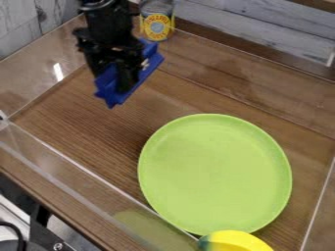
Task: Remove the blue object from inside the green plate and put it on the table
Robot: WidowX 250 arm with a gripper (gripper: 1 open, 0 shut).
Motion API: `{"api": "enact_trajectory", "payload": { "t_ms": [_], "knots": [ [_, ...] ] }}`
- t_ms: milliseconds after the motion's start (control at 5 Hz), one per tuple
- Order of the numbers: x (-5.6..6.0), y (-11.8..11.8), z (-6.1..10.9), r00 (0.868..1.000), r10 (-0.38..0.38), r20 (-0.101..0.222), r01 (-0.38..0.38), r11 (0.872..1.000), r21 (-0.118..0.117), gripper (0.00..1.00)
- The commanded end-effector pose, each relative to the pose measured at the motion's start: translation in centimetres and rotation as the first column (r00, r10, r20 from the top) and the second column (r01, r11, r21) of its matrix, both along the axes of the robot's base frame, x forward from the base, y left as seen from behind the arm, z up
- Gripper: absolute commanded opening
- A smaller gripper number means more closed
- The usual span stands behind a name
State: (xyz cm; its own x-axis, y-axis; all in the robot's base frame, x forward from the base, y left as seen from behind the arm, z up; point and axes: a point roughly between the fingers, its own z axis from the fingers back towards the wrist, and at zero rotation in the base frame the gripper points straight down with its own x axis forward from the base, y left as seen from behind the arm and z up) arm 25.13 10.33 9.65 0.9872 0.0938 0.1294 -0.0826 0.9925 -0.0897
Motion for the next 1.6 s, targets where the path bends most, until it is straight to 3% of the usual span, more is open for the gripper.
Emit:
{"api": "enact_trajectory", "payload": {
  "t_ms": [0, 400, 1000, 1200, 1400],
  "knots": [
    [-0.7, 1.1, 0.8, 0.998, -0.017, 0.057, 0.015, 0.999, 0.029, 0.00],
    [-1.8, 2.6, -1.2, 0.999, -0.009, 0.044, 0.008, 0.999, 0.034, 0.00],
    [-2.6, 3.5, -3.7, 1.000, 0.000, 0.018, -0.001, 0.999, 0.045, 0.00],
    [-2.7, 3.6, -4.3, 1.000, 0.006, 0.008, -0.006, 0.999, 0.044, 1.00],
    [-2.6, 3.4, -4.5, 1.000, 0.016, 0.004, -0.016, 0.999, 0.037, 1.00]
  ]
}}
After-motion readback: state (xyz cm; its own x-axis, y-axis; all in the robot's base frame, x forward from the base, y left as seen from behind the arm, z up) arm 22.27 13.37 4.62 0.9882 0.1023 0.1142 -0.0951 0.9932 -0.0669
